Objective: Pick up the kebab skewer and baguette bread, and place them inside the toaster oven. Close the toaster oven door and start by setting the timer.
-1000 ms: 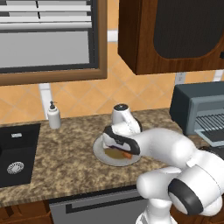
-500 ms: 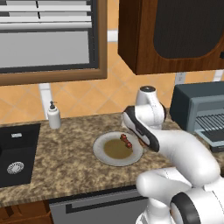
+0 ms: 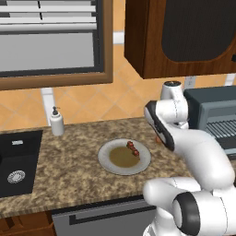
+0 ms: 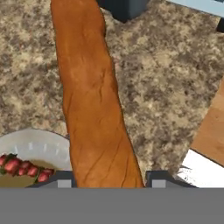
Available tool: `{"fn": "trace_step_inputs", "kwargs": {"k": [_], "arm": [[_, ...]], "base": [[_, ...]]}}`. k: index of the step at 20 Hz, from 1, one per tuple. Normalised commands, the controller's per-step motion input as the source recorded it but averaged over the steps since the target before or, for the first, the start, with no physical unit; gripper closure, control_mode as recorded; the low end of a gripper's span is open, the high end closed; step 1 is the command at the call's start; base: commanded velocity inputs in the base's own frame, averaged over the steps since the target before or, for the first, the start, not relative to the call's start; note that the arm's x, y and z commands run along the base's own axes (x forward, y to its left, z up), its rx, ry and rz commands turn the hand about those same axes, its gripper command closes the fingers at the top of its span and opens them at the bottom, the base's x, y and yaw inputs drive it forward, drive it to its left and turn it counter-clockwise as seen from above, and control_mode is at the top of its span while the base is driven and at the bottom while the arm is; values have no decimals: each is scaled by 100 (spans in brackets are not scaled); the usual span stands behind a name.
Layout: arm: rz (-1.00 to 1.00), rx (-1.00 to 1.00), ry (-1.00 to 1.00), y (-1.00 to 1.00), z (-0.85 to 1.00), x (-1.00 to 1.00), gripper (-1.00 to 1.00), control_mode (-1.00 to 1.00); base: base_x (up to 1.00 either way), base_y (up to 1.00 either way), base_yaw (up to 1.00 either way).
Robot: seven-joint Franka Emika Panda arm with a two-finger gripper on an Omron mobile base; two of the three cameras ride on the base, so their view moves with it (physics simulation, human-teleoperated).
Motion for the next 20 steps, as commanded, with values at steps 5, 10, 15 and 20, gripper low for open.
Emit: {"fn": "trace_step_inputs", "kwargs": {"k": [5,10,15,20], "arm": [[-70,5,-1,-71,0,0,100,-100],[-37,13,-1,-94,14,-4,100,-100],[1,18,-20,-100,0,-17,100,-100],[1,14,-24,-99,0,0,100,-100]], "base": [[0,0,0],[0,0,0],[0,0,0],[0,0,0]]}}
